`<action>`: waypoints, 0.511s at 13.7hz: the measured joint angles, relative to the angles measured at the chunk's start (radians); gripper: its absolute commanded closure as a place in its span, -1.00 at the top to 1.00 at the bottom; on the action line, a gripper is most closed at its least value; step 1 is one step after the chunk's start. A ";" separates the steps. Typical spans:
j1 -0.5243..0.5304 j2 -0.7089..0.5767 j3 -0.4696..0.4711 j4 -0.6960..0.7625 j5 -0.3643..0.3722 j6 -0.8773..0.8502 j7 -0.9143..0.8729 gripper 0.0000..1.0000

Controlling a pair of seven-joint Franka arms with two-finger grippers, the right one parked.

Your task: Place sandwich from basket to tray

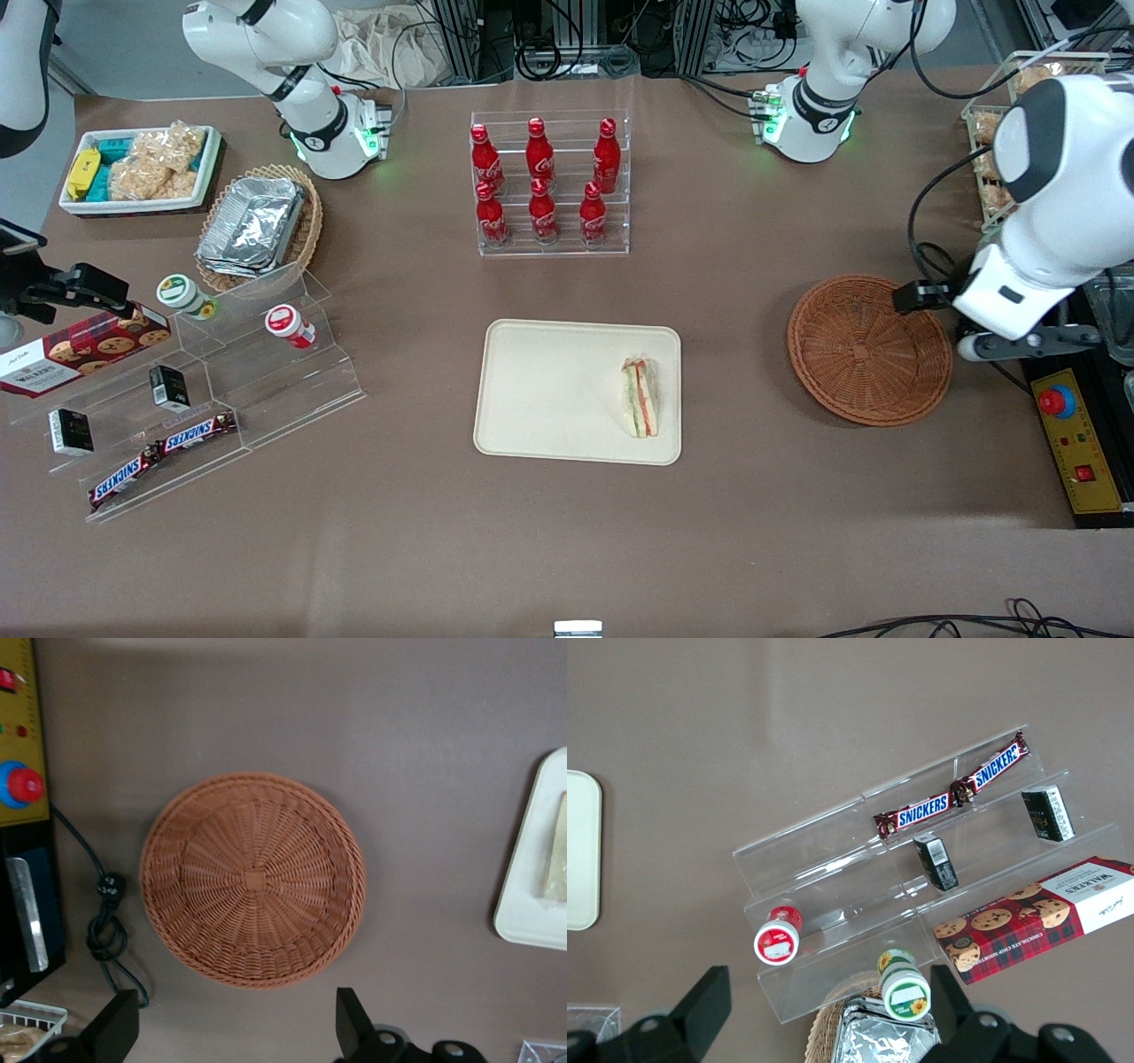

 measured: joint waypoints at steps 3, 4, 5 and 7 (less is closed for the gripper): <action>-0.002 0.033 0.005 0.065 0.000 -0.027 0.000 1.00; -0.003 0.042 0.005 0.077 0.000 -0.031 0.000 1.00; -0.004 0.049 0.005 0.083 0.000 -0.032 0.000 1.00; -0.004 0.055 0.008 0.086 -0.002 -0.033 0.000 1.00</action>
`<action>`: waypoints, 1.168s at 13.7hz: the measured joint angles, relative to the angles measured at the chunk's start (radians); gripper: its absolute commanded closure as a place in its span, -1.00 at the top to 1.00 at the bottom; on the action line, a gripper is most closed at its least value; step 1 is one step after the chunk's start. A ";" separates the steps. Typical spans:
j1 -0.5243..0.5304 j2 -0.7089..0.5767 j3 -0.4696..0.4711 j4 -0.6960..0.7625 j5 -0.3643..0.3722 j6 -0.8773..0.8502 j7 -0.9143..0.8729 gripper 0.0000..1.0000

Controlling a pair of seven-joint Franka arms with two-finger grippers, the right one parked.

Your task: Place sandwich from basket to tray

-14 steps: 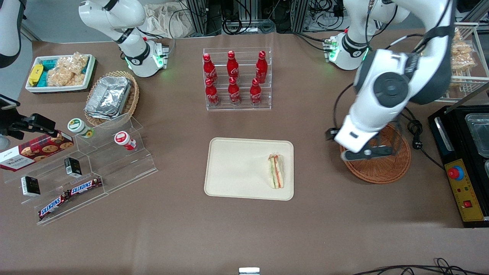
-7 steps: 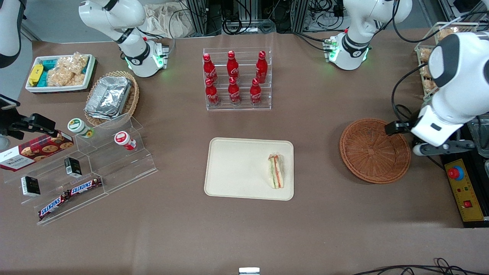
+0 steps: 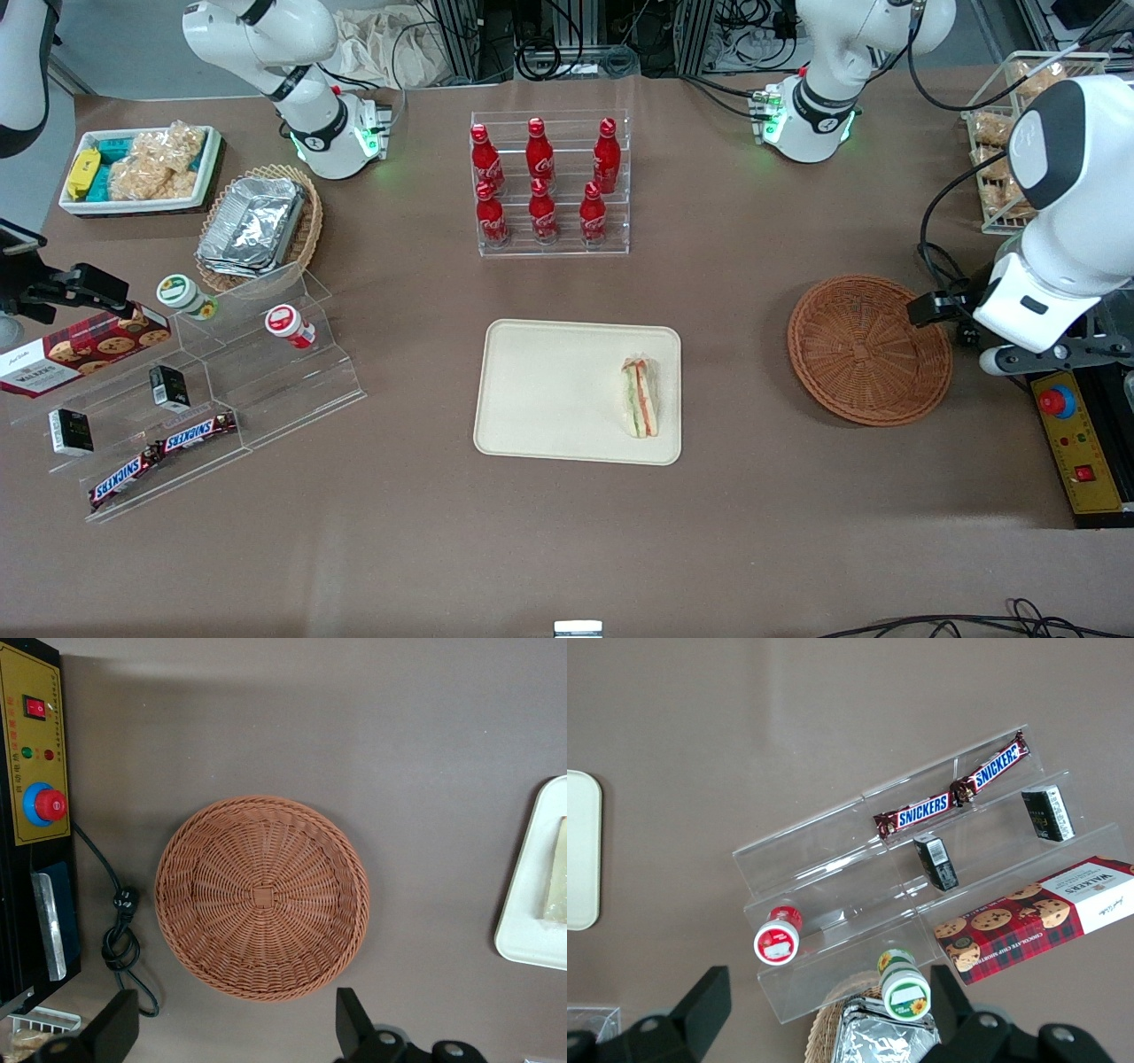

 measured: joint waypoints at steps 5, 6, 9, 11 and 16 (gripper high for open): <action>-0.004 0.005 0.000 0.000 -0.068 -0.020 0.000 1.00; -0.007 0.006 -0.001 0.001 -0.082 -0.034 0.000 1.00; -0.014 0.006 -0.004 0.014 -0.094 -0.092 0.000 1.00; -0.013 0.004 -0.021 0.029 -0.096 -0.107 0.000 1.00; -0.010 0.000 -0.060 0.056 -0.096 -0.110 -0.002 1.00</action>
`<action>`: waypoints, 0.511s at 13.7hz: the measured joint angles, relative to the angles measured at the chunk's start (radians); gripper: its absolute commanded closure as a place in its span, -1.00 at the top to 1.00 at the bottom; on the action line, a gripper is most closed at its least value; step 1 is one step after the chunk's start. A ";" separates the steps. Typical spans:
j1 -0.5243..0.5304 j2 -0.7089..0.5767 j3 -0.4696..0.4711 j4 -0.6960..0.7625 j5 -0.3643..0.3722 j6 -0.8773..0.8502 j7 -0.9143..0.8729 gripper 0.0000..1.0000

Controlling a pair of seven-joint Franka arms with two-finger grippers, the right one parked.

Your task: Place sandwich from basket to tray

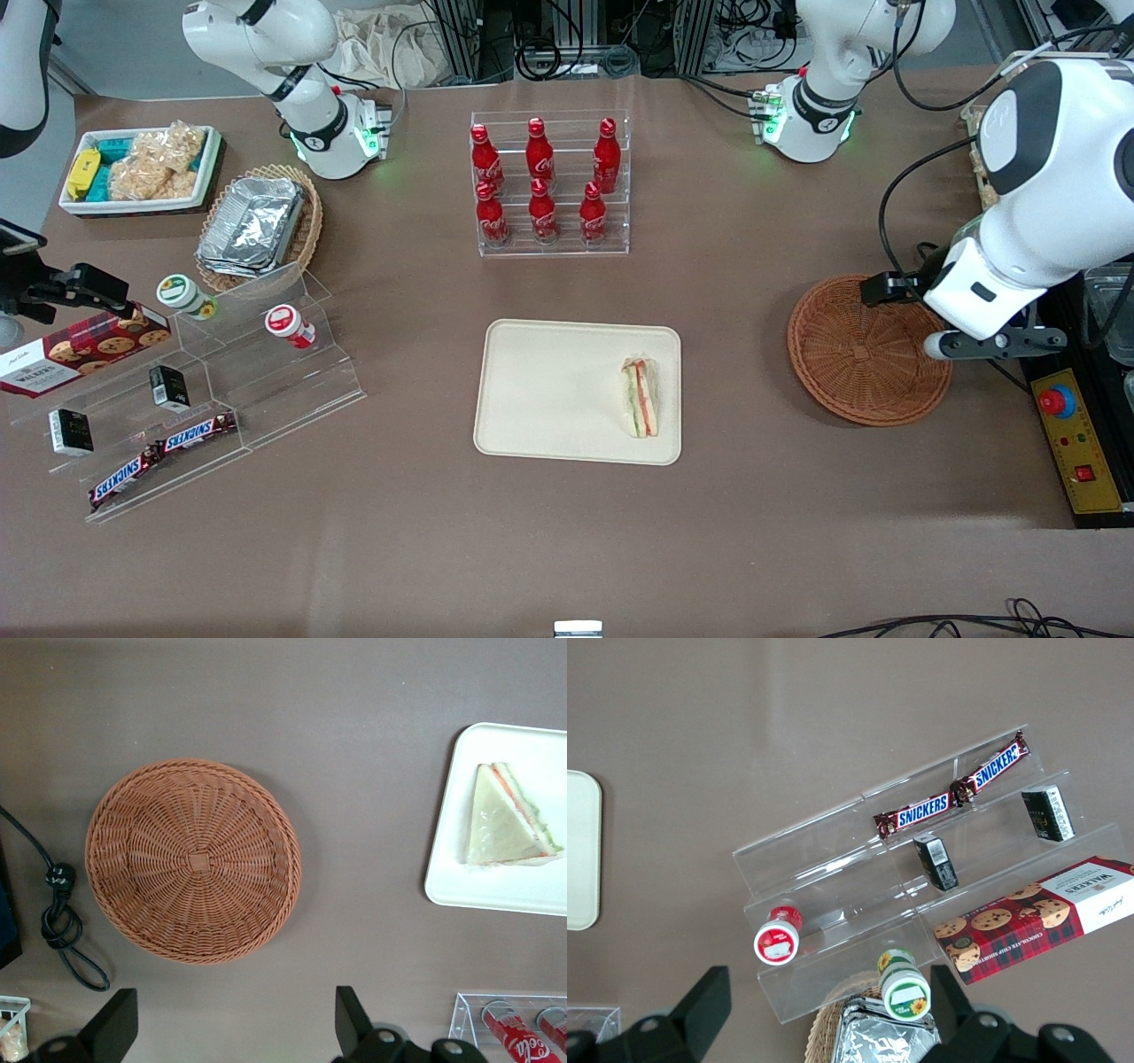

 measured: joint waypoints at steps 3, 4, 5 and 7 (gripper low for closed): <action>0.178 -0.010 -0.147 0.004 0.000 -0.004 0.002 1.00; 0.252 -0.014 -0.215 0.004 0.000 -0.005 0.002 1.00; 0.292 -0.017 -0.252 0.004 0.000 -0.006 0.002 1.00; 0.332 -0.024 -0.284 0.004 0.000 -0.008 0.001 1.00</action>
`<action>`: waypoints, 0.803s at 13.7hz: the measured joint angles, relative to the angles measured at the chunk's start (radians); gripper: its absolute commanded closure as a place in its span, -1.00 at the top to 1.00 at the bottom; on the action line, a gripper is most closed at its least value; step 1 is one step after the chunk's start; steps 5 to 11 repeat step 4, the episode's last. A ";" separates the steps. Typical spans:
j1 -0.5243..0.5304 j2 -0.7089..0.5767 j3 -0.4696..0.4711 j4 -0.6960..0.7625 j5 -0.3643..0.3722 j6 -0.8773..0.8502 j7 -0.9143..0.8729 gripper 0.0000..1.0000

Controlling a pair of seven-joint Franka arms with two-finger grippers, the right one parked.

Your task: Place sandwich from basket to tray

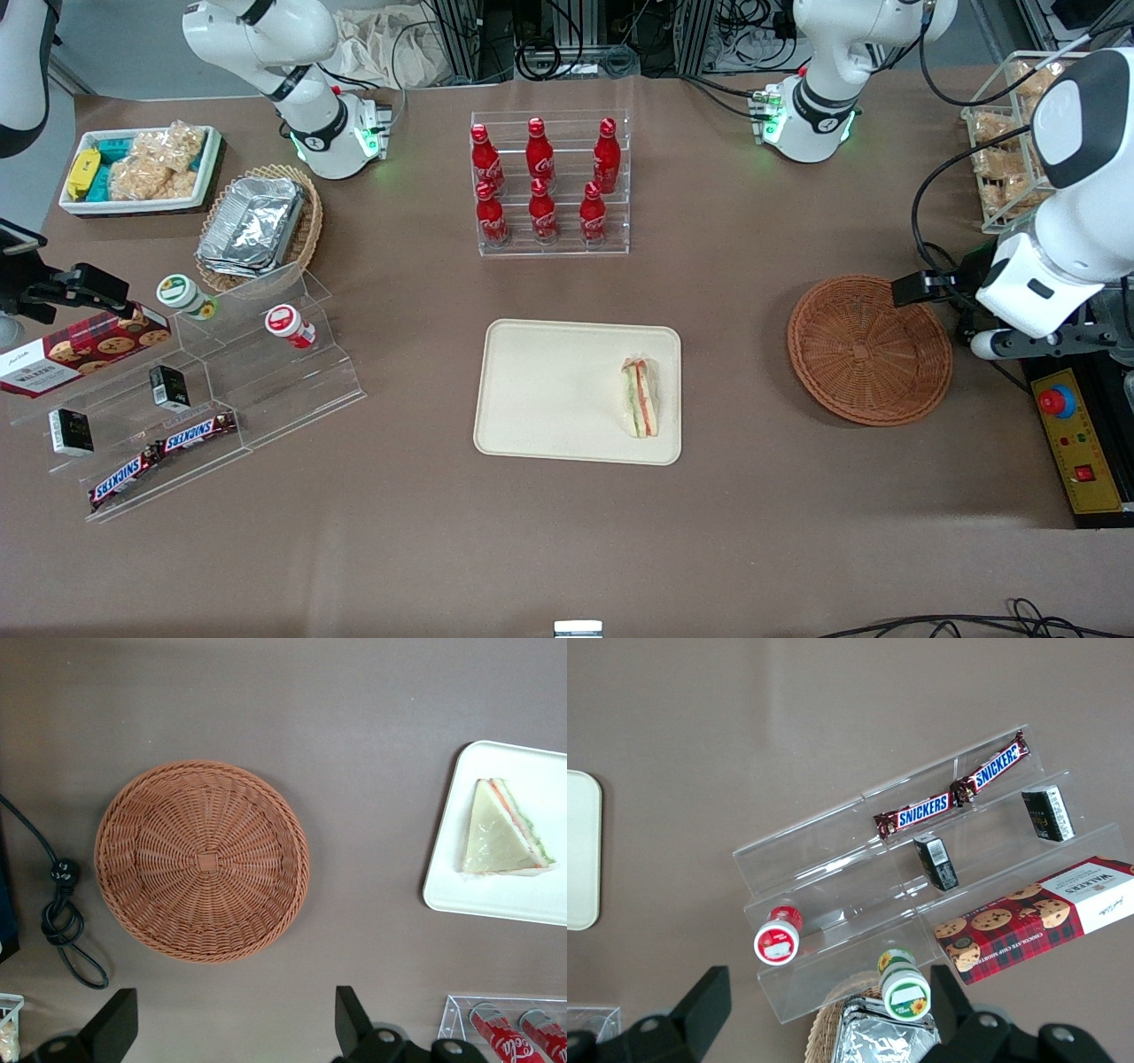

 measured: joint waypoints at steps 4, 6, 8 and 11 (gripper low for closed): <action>0.273 -0.014 -0.244 0.000 0.000 -0.008 0.000 1.00; 0.273 -0.014 -0.244 0.000 0.000 -0.008 0.000 1.00; 0.273 -0.014 -0.244 0.000 0.000 -0.008 0.000 1.00; 0.273 -0.014 -0.244 0.000 0.000 -0.008 0.000 1.00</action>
